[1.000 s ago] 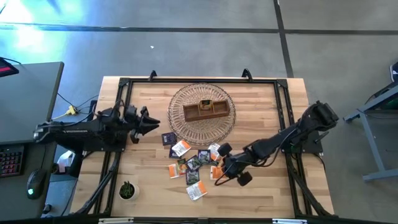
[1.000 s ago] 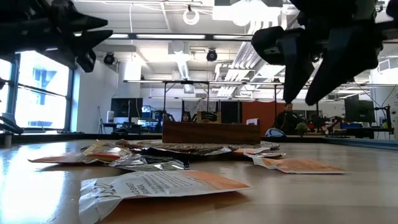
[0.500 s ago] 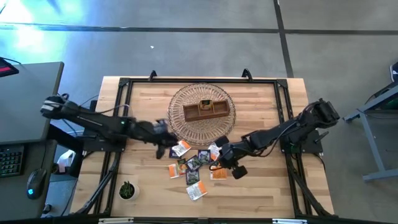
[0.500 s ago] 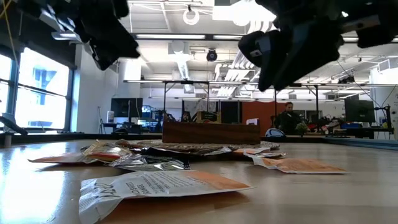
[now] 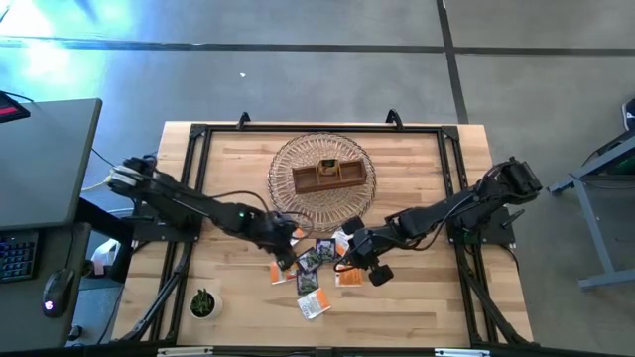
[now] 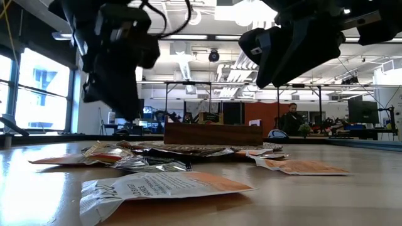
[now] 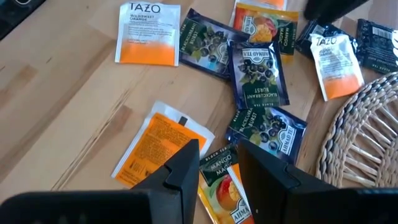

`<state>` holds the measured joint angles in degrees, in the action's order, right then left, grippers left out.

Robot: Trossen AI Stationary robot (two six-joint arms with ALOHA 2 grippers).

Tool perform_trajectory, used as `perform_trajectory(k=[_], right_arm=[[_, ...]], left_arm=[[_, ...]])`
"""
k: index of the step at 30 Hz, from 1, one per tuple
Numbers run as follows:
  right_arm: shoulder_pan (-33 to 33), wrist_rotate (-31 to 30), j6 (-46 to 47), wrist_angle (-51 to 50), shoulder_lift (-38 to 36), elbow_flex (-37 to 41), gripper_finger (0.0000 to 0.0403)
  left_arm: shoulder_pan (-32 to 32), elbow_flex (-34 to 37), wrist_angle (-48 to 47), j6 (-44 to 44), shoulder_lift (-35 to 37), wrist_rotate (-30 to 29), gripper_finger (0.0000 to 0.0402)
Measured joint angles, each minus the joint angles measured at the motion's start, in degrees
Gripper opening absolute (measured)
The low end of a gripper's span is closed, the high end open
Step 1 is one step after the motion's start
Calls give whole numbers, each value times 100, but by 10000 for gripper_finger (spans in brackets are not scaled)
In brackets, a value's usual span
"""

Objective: Pick & Place Tea
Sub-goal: Put the orange tea bag into the middle section of the wooden organizer

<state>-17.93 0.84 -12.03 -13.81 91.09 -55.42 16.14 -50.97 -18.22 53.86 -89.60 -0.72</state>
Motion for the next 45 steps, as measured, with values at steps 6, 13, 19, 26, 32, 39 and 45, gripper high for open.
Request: perform_trajectory(k=[6,13,19,26,32,39,45], right_arm=[[0,-130,28,407,0,0,107],[-7,96,170,1799,358,-3,107],[-9,-219,703,3622,1335,-2,107],[-7,-260,1204,5042,2192,-2,107],[-7,-253,1536,5696,2802,-81,94],[101,-399,1186,5235,3014,-378,55],[305,-633,1186,5021,3014,-393,12]], left_arm=[[4,-71,4,45,-223,422,101],[0,-76,-349,-2,-153,-5,101],[0,-67,-822,27,-159,144,101],[0,-67,-806,3,-159,142,101],[0,-66,-704,3,-272,159,101],[0,-69,-621,42,-260,214,101],[4,-67,-534,43,-260,366,101]])
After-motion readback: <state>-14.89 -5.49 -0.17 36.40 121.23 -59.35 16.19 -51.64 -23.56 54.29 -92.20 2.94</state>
